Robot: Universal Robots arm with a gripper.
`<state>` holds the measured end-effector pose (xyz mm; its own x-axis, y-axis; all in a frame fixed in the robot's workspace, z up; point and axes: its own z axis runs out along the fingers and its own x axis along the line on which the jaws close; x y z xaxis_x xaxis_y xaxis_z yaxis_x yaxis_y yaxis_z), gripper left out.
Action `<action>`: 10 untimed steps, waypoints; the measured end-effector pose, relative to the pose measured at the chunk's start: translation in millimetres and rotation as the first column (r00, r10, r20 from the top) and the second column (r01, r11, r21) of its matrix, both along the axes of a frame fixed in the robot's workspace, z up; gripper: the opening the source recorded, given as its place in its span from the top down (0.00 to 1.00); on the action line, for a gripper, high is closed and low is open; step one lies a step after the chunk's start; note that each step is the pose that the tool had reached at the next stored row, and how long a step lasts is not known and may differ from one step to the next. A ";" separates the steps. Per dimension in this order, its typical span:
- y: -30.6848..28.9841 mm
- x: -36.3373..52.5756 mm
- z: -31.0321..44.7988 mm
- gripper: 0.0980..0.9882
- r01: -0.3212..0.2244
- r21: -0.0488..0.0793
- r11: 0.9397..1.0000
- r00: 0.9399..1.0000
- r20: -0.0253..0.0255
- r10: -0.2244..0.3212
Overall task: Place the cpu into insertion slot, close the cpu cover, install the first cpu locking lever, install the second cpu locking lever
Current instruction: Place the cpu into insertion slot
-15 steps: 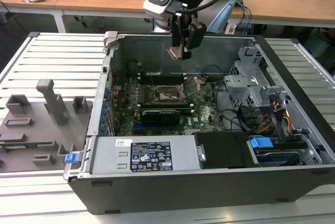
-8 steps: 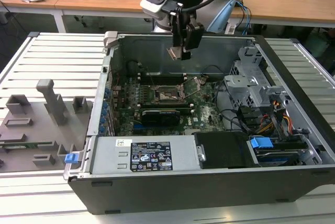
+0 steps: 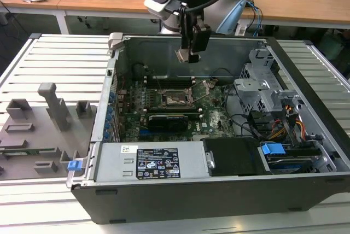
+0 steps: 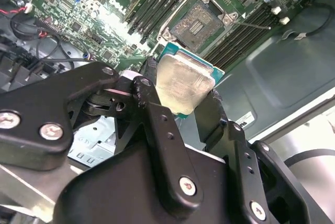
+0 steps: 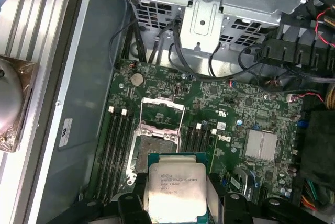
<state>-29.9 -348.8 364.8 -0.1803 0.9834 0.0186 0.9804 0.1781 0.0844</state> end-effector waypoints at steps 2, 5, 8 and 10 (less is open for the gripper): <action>0.0 0.0 -0.1 0.52 0.014 0.000 1.000 1.000 0.000 -0.014; 0.0 0.0 -0.1 0.52 0.045 0.000 0.999 0.999 0.000 -0.045; 0.0 0.0 -0.1 0.52 0.069 0.000 0.998 0.998 0.000 -0.069; 0.0 0.0 -0.2 0.52 0.102 0.000 0.995 0.995 0.000 -0.102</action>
<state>-29.9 -348.7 364.6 -0.0787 0.9967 0.0187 0.9935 0.0769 0.0844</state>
